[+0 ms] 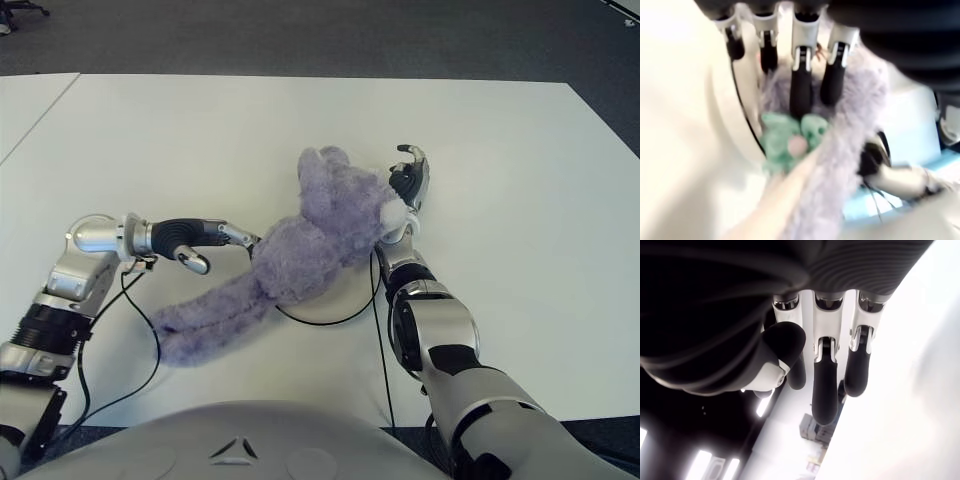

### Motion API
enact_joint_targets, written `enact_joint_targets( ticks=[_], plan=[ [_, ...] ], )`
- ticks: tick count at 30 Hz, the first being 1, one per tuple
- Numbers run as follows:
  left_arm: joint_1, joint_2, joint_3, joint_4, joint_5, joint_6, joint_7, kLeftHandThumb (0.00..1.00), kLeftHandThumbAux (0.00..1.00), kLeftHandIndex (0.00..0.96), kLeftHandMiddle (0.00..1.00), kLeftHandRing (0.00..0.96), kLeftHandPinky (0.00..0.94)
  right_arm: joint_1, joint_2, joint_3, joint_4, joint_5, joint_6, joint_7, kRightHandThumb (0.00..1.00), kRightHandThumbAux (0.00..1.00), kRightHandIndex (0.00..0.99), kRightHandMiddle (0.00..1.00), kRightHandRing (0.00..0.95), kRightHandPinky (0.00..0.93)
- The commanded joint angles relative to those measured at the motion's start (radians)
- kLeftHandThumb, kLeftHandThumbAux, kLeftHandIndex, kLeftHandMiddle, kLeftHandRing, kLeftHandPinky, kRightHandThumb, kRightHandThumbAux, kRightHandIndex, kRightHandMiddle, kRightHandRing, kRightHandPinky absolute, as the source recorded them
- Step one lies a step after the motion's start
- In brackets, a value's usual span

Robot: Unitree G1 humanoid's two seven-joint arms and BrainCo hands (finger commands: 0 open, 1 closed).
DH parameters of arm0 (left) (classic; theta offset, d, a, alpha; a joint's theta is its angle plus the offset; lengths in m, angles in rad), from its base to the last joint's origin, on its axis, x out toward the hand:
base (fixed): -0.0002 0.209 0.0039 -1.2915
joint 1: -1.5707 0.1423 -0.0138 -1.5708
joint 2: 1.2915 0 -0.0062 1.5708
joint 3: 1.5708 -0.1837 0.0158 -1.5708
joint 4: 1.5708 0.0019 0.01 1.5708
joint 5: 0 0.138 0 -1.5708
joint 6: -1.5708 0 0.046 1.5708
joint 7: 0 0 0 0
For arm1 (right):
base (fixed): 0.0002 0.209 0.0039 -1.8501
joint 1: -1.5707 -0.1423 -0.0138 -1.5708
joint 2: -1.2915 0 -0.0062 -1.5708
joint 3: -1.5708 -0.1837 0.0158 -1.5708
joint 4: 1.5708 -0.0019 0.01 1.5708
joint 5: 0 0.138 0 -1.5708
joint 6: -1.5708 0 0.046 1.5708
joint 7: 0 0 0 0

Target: Put the doll into the plate.

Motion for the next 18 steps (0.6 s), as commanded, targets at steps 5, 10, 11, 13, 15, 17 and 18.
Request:
enact_joint_targets(
  ticks=[5, 10, 11, 13, 15, 17, 18],
  plan=[
    [-0.2, 0.092, 0.058, 0.048, -0.069, 0.025, -0.213, 0.17, 0.346, 0.0, 0.0, 0.0, 0.0, 0.179, 0.084, 0.001, 0.115, 0.008, 0.107, 0.033, 1.0, 0.706, 0.305, 0.24, 0.492, 0.357],
    [-0.257, 0.106, 0.1, 0.193, -0.017, -0.105, -0.198, 0.239, 0.316, 0.0, 0.0, 0.0, 0.0, 0.179, 0.085, 0.0, 0.115, 0.007, 0.101, 0.032, 1.0, 0.706, 0.302, 0.24, 0.49, 0.355],
    [-0.262, 0.107, 0.115, 0.222, -0.008, -0.128, -0.175, 0.26, 0.299, 0.0, 0.0, 0.0, 0.0, 0.179, 0.085, 0.0, 0.115, 0.006, 0.1, 0.032, 1.0, 0.707, 0.301, 0.239, 0.491, 0.353],
    [-0.27, 0.106, 0.137, 0.261, 0.003, -0.159, -0.141, 0.285, 0.279, 0.0, 0.0, 0.0, 0.0, 0.179, 0.085, -0.001, 0.115, 0.007, 0.1, 0.034, 1.0, 0.707, 0.301, 0.238, 0.493, 0.349],
    [-0.295, 0.104, 0.156, 0.314, 0.01, -0.176, -0.121, 0.307, 0.264, 0.0, 0.0, 0.0, 0.0, 0.179, 0.086, -0.004, 0.115, 0.01, 0.1, 0.04, 1.0, 0.708, 0.3, 0.238, 0.496, 0.345],
    [-0.346, 0.106, 0.169, 0.396, 0.021, -0.19, -0.116, 0.316, 0.252, 0.0, 0.0, 0.0, 0.0, 0.18, 0.087, -0.005, 0.115, 0.011, 0.102, 0.043, 1.0, 0.703, 0.3, 0.238, 0.479, 0.377],
    [-0.37, 0.107, 0.172, 0.432, 0.026, -0.197, -0.119, 0.316, 0.249, 0.0, 0.0, 0.0, 0.0, 0.18, 0.087, -0.005, 0.115, 0.01, 0.103, 0.044, 1.0, 0.701, 0.3, 0.238, 0.473, 0.389]
  ],
)
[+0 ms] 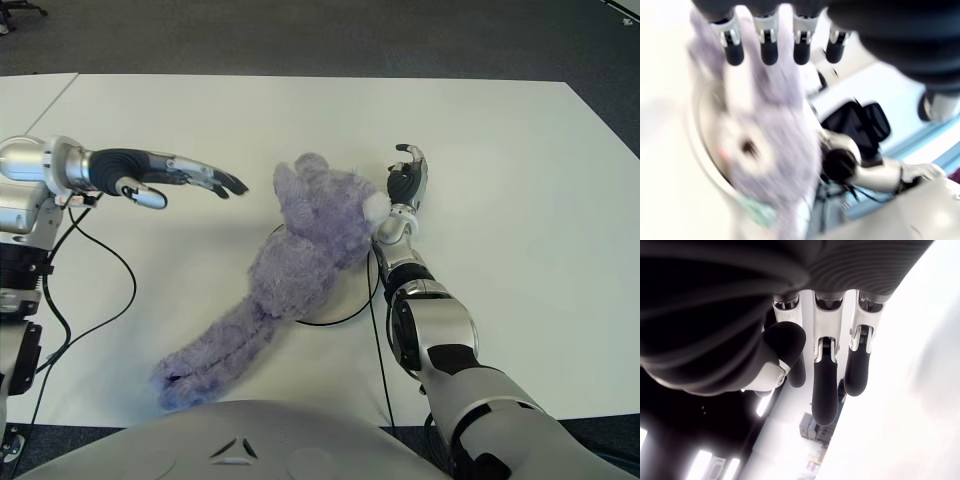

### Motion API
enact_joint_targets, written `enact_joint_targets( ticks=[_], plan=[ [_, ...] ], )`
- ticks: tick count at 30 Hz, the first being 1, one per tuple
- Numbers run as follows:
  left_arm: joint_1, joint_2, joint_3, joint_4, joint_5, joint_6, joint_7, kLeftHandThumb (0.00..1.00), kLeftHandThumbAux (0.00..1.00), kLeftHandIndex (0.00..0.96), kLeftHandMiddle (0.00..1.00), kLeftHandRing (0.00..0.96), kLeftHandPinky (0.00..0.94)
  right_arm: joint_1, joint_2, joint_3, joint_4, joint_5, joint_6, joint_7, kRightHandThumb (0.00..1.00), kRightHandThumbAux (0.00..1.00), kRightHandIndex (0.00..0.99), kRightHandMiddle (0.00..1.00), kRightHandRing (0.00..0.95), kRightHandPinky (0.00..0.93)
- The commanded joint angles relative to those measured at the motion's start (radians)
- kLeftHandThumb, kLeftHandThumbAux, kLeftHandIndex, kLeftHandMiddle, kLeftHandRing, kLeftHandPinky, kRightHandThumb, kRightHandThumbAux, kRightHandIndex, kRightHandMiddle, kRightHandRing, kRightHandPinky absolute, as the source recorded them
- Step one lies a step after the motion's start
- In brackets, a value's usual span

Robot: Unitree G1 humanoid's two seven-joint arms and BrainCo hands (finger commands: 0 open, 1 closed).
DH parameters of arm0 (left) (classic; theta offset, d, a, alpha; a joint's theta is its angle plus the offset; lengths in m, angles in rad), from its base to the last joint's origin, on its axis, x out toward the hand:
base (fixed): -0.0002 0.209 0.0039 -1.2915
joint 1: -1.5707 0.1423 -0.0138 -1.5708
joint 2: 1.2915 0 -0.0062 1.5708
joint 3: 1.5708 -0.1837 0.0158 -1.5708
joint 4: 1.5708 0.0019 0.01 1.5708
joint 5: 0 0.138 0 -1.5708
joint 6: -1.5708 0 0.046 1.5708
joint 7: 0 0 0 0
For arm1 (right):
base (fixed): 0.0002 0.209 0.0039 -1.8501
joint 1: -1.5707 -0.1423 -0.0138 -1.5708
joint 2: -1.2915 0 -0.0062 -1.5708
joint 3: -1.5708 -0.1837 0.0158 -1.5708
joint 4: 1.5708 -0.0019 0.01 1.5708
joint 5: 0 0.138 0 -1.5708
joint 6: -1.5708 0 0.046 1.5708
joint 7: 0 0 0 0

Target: Put the doll into the plate.

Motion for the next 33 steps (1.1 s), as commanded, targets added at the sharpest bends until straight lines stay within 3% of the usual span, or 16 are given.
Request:
enact_joint_targets(
  ticks=[1, 10, 15, 24, 27, 29, 33],
  plan=[
    [-0.117, 0.015, 0.044, 0.229, 0.059, -0.05, 0.013, 0.289, 0.272, 0.0, 0.0, 0.0, 0.0, 0.182, 0.08, 0.003, 0.115, 0.006, 0.104, 0.037, 1.0, 0.703, 0.299, 0.236, 0.482, 0.373],
    [-0.195, 0.021, 0.174, 0.524, 0.035, -0.037, 0.119, 0.236, 0.291, 0.0, 0.0, 0.0, 0.003, 0.18, 0.078, 0.015, 0.115, -0.007, 0.107, 0.026, 1.0, 0.707, 0.3, 0.237, 0.496, 0.348],
    [-0.195, 0.002, 0.262, 0.527, -0.011, 0.021, 0.221, 0.193, 0.269, 0.0, 0.0, 0.0, 0.044, 0.182, 0.077, 0.018, 0.116, -0.007, 0.109, 0.036, 1.0, 0.707, 0.301, 0.238, 0.494, 0.349],
    [-0.203, -0.04, 0.317, 0.526, -0.032, 0.106, 0.341, 0.158, 0.266, 0.0, 0.0, 0.0, 0.03, 0.182, 0.076, 0.025, 0.115, -0.011, 0.11, 0.029, 1.0, 0.698, 0.303, 0.24, 0.446, 0.429],
    [-0.185, -0.069, 0.323, 0.483, -0.034, 0.127, 0.389, 0.152, 0.285, 0.0, 0.0, 0.0, 0.037, 0.182, 0.076, 0.029, 0.115, -0.014, 0.11, 0.023, 1.0, 0.695, 0.305, 0.24, 0.432, 0.47],
    [-0.182, -0.133, 0.318, 0.507, -0.022, 0.107, 0.451, 0.152, 0.31, 0.0, 0.001, 0.0, 0.063, 0.181, 0.075, 0.031, 0.115, -0.016, 0.11, 0.021, 1.0, 0.695, 0.307, 0.239, 0.427, 0.486],
    [-0.245, -0.224, 0.32, 0.714, 0.021, 0.042, 0.548, 0.143, 0.407, 0.0, 0.014, 0.019, 0.125, 0.18, 0.074, 0.031, 0.115, -0.012, 0.109, 0.029, 1.0, 0.694, 0.31, 0.237, 0.422, 0.502]
  ],
)
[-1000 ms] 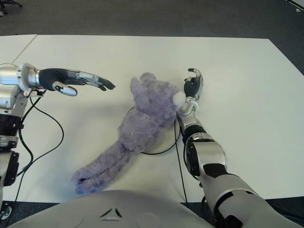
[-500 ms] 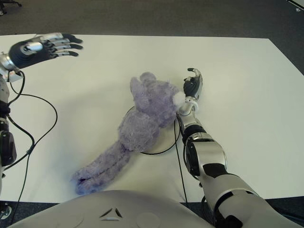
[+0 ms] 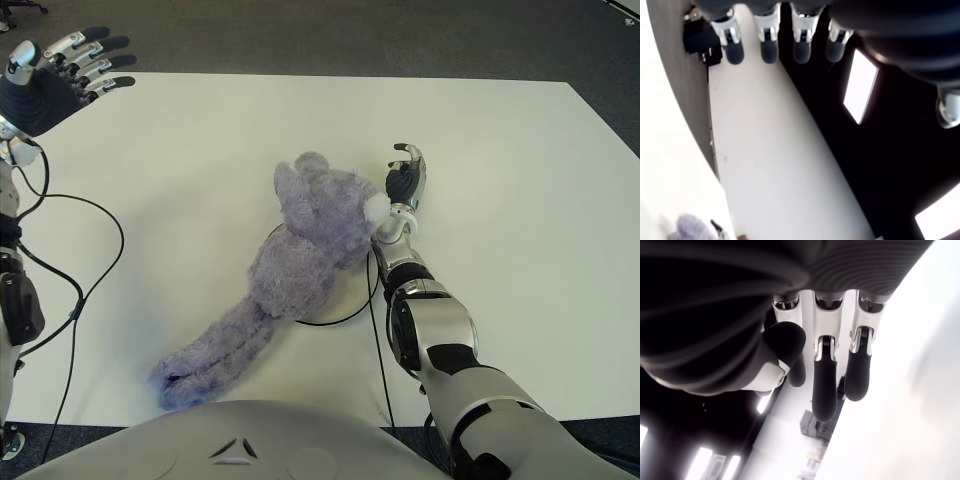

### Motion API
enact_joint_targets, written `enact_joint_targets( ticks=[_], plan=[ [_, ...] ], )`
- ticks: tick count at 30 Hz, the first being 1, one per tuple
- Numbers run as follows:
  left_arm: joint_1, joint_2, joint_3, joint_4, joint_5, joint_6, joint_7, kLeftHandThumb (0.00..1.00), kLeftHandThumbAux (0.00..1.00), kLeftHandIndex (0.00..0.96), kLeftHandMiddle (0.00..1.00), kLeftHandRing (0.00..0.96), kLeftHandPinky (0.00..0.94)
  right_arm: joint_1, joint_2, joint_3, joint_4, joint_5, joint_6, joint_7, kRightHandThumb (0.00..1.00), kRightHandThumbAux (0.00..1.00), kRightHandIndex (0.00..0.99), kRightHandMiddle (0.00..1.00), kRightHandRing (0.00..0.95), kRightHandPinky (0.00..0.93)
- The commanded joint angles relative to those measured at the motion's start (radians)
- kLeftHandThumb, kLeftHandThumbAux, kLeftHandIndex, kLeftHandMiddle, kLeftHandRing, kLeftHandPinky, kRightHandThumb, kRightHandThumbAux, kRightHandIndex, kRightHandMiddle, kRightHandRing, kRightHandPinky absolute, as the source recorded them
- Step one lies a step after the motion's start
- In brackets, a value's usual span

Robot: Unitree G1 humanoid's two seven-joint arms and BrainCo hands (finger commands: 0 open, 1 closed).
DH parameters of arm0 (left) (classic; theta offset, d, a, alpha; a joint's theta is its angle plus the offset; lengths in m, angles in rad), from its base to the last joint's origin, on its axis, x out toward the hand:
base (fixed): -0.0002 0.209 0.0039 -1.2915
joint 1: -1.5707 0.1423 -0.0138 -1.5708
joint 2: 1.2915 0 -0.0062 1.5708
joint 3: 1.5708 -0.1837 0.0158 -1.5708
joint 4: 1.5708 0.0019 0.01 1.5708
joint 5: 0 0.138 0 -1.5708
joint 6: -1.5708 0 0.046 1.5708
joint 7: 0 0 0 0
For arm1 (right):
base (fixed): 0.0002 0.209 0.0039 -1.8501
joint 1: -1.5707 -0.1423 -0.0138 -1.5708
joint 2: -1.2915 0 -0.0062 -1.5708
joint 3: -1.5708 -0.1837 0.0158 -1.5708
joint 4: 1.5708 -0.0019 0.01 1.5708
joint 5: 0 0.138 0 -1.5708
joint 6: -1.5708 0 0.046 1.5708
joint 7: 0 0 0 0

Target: Put the doll into the plate.

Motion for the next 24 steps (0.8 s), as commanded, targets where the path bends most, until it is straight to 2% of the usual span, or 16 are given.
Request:
enact_joint_targets(
  ticks=[1, 3, 5, 10, 16, 24],
  plan=[
    [-0.061, -0.156, 0.001, 0.254, 0.06, -0.028, 0.178, 0.141, 0.424, 0.0, 0.017, 0.023, 0.13, 0.18, 0.074, 0.015, 0.115, -0.006, 0.108, 0.032, 1.0, 0.694, 0.311, 0.236, 0.422, 0.503],
    [-0.088, -0.197, 0.018, 0.363, 0.069, -0.013, 0.279, 0.13, 0.463, 0.0, 0.026, 0.032, 0.13, 0.18, 0.074, 0.014, 0.115, -0.002, 0.108, 0.038, 1.0, 0.694, 0.312, 0.233, 0.421, 0.505],
    [-0.097, -0.235, 0.036, 0.413, 0.066, 0.004, 0.355, 0.111, 0.5, 0.004, 0.035, 0.041, 0.118, 0.179, 0.075, 0.013, 0.115, 0.001, 0.109, 0.041, 1.0, 0.695, 0.31, 0.227, 0.42, 0.507],
    [-0.091, -0.287, 0.037, 0.435, 0.087, -0.028, 0.423, 0.07, 0.569, 0.023, 0.051, 0.052, 0.084, 0.181, 0.074, 0.016, 0.115, -0.001, 0.109, 0.036, 1.0, 0.695, 0.305, 0.213, 0.419, 0.508],
    [-0.056, -0.384, -0.011, 0.433, 0.166, -0.11, 0.509, 0.045, 0.632, 0.027, 0.05, 0.039, 0.037, 0.184, 0.074, 0.012, 0.115, 0.003, 0.104, 0.035, 1.0, 0.694, 0.298, 0.205, 0.424, 0.506],
    [0.007, -0.406, -0.113, 0.456, 0.342, -0.219, 0.659, 0.003, 0.636, 0.006, 0.015, 0.002, 0.001, 0.186, 0.074, 0.003, 0.114, 0.015, 0.103, 0.054, 1.0, 0.696, 0.284, 0.196, 0.416, 0.509]
  ],
)
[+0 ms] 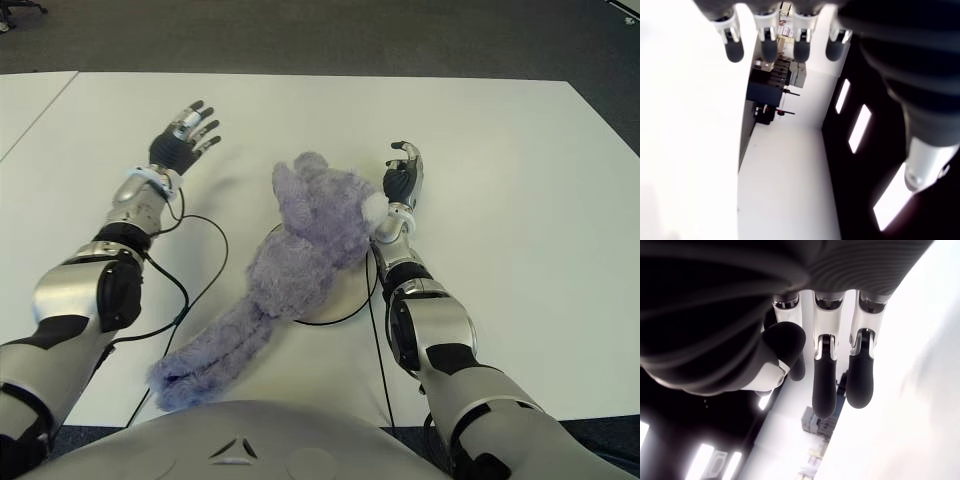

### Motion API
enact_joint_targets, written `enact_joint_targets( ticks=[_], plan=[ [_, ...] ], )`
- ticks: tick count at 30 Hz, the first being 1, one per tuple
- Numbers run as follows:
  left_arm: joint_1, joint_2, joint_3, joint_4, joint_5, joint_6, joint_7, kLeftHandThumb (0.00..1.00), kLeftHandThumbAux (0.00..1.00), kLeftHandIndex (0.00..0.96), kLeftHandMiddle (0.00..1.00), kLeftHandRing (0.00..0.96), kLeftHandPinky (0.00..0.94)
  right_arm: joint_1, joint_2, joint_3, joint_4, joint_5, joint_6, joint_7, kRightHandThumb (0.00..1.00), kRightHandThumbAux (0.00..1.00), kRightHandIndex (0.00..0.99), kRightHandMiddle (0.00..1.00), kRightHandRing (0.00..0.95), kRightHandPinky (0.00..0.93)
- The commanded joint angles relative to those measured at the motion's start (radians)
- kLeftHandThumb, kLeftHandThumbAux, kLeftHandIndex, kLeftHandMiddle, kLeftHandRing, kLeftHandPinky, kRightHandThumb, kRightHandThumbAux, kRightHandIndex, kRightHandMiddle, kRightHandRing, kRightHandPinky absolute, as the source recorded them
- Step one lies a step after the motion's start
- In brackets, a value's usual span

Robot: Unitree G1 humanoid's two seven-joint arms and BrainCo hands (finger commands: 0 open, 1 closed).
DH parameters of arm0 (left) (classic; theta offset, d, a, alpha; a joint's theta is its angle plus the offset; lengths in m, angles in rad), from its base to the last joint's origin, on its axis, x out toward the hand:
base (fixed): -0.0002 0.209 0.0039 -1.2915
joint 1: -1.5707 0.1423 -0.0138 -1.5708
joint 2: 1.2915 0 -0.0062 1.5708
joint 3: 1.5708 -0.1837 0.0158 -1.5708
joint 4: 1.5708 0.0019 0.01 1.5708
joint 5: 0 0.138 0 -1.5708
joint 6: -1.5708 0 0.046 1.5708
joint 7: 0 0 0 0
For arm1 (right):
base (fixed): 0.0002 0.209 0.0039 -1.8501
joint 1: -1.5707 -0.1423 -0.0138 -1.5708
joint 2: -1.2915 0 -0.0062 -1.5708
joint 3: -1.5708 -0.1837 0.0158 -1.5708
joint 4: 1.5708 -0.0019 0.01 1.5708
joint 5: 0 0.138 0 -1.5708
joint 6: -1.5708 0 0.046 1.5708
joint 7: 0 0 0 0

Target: Put the doll into the plate.

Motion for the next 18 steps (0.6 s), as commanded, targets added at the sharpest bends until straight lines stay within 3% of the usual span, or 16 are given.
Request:
enact_joint_targets(
  ticks=[1, 7, 18],
  plan=[
    [0.086, -0.013, -0.073, 0.041, 0.134, -0.074, 0.14, 0.002, 0.631, 0.004, 0.011, 0.001, 0.001, 0.191, 0.067, -0.005, 0.117, 0.012, 0.104, 0.044, 1.0, 0.695, 0.284, 0.195, 0.417, 0.509],
    [0.154, -0.034, -0.107, 0.054, 0.211, -0.121, 0.271, 0.0, 0.595, 0.0, 0.001, 0.0, 0.0, 0.196, 0.068, -0.03, 0.115, 0.037, 0.081, 0.077, 1.0, 0.707, 0.281, 0.214, 0.477, 0.373],
    [0.237, -0.063, -0.085, 0.057, 0.218, -0.211, 0.361, 0.0, 0.569, 0.007, 0.002, 0.0, 0.0, 0.214, 0.06, -0.06, 0.113, 0.052, 0.043, 0.123, 1.0, 0.707, 0.257, 0.25, 0.489, 0.362]
  ],
)
